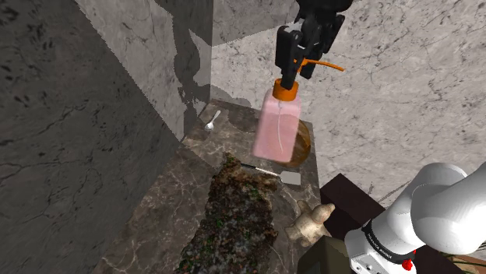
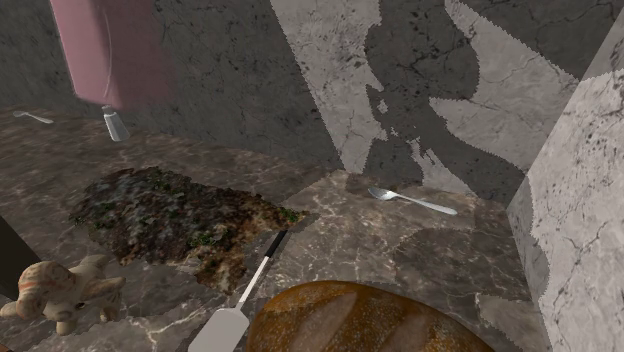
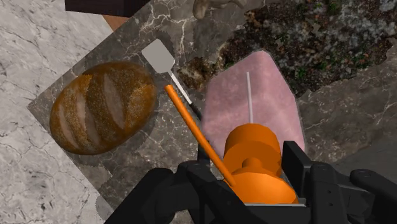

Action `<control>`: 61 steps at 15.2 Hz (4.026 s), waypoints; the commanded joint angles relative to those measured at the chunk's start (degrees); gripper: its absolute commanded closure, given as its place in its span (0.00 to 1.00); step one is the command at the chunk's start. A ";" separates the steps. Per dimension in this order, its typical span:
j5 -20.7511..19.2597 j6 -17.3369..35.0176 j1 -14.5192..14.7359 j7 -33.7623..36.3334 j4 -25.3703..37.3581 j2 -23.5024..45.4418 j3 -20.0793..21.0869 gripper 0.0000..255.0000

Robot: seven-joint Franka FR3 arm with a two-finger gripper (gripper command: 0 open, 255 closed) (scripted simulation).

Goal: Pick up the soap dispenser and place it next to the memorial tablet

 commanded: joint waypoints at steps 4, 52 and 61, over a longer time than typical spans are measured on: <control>1.79 -1.41 2.09 7.22 0.97 -0.18 4.89 1.00; -14.24 6.31 21.54 59.73 10.32 31.82 37.43 1.00; -12.91 13.87 19.13 59.36 1.82 30.10 37.56 1.00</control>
